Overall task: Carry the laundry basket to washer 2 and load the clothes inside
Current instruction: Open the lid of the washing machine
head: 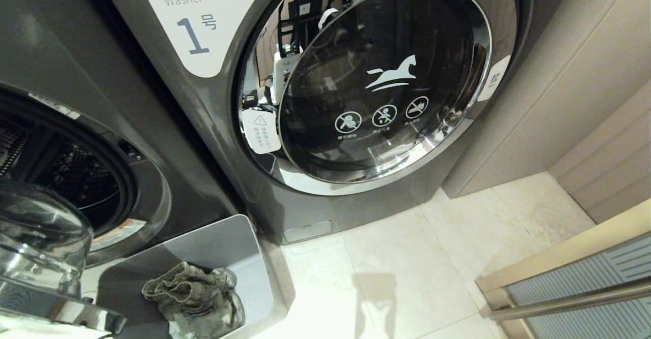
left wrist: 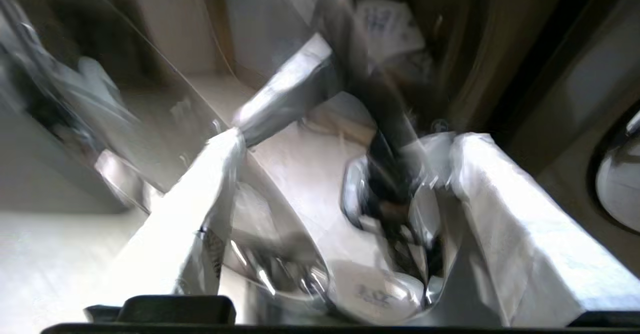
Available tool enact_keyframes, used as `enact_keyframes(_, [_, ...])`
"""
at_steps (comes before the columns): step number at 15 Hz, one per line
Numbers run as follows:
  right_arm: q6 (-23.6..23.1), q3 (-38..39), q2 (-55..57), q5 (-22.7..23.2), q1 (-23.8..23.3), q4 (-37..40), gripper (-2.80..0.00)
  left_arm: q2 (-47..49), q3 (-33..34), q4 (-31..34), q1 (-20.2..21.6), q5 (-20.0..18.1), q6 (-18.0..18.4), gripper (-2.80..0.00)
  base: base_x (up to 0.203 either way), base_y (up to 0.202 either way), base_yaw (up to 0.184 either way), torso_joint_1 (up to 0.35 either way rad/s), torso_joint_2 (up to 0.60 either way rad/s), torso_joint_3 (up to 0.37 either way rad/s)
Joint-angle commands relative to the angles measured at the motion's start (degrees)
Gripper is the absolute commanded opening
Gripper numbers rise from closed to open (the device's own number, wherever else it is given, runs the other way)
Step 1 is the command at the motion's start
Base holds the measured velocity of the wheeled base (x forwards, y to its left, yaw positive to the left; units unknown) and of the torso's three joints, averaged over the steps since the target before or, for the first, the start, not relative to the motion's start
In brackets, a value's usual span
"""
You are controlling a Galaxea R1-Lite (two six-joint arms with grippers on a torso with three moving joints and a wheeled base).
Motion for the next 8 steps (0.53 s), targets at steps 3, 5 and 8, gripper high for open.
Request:
enact_keyframes(3, [-0.07, 2.29, 0.02, 0.03, 0.02, -0.11, -2.8, -4.87, -6.42, 1.74, 1.37, 5.12, 0.46, 0.0, 0.0, 0.0, 0.0, 0.0, 0.0, 0.0])
enact_keyframes(5, [-0.07, 2.29, 0.0, 0.03, 0.02, -0.11, -2.8, -6.2, -7.54, 1.95, 2.88, 8.0, 1.25, 0.0, 0.0, 0.0, 0.0, 0.0, 0.0, 0.0])
enact_keyframes(8, [-0.07, 2.29, 0.0, 0.03, 0.02, -0.11, -2.8, -6.29, -8.79, 2.02, 3.52, 8.53, 1.36, 0.0, 0.0, 0.0, 0.0, 0.0, 0.0, 0.0])
